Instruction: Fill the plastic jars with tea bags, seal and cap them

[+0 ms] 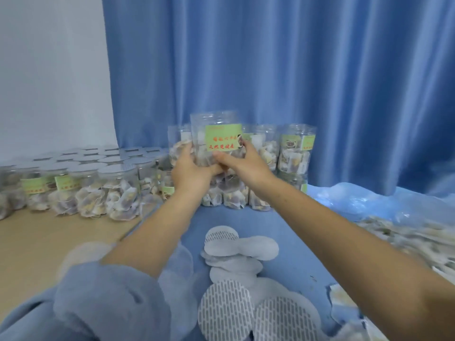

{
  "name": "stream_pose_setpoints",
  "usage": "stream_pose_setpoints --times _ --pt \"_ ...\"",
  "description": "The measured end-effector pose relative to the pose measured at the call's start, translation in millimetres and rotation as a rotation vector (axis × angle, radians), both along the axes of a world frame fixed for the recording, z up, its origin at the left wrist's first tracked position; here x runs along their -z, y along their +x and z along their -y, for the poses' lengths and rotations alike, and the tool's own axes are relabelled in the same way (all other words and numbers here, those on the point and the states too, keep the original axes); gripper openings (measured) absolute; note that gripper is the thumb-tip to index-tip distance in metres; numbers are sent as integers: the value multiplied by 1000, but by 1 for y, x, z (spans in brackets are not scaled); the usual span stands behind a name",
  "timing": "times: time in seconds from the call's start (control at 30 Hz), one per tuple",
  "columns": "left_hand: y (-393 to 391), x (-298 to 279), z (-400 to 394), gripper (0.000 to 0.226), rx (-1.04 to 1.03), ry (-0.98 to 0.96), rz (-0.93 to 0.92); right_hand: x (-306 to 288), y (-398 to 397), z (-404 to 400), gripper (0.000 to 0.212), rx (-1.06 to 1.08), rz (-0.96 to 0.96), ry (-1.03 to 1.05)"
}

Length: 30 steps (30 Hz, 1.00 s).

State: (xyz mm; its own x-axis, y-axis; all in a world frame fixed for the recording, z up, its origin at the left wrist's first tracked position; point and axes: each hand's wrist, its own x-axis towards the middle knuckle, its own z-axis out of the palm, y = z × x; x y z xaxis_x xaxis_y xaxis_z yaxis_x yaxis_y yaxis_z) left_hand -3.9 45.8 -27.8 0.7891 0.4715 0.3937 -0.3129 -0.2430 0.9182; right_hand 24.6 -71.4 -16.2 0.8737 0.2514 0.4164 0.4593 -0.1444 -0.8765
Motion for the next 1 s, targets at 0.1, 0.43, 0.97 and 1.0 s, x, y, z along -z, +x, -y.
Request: stream_pose_setpoints --times 0.1,0.43,0.97,1.0 --pt "-24 12 33 97 62 -73 -1 10 -22 35 46 18 -7 -1" --pt "-54 99 139 100 205 -57 -197 107 -55 145 57 198 -87 -22" --pt "-31 179 151 100 135 178 -191 145 -39 186 56 314 -84 -905" --pt "-31 179 152 99 121 202 -194 140 -42 189 52 320 -65 -1083"
